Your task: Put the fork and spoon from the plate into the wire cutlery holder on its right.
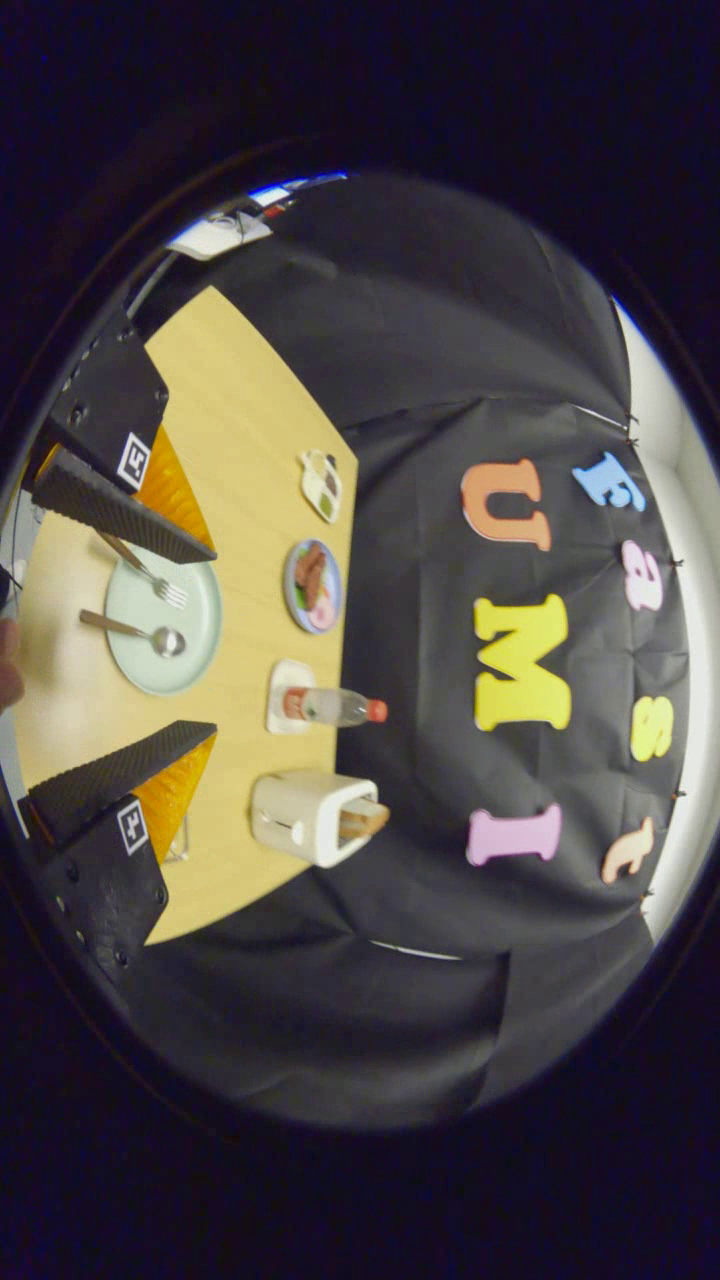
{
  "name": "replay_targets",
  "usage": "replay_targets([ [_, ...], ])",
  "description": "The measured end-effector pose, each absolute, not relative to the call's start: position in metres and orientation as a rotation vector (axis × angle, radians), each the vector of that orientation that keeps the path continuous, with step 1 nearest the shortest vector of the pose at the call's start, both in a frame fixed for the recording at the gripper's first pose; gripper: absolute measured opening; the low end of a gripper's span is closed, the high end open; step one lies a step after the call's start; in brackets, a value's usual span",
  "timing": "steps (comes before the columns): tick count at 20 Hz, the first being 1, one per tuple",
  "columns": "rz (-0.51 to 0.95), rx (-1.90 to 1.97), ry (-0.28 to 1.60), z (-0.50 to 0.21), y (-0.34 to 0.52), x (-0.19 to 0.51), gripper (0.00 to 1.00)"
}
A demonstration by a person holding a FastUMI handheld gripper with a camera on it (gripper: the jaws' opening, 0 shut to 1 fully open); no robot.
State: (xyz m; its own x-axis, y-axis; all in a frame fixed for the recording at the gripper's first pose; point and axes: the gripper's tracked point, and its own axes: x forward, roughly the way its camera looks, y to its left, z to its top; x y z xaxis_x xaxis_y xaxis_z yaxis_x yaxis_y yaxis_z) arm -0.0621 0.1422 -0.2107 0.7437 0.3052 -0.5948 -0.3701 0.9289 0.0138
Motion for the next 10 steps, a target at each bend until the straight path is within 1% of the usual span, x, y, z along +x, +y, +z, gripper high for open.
replay_targets([
  [5,0.343,-0.186,0.801,-0.278,0.14,-0.076,0.96],
  [10,0.266,-0.109,1.01,-0.343,0.138,-0.083,0.96],
])
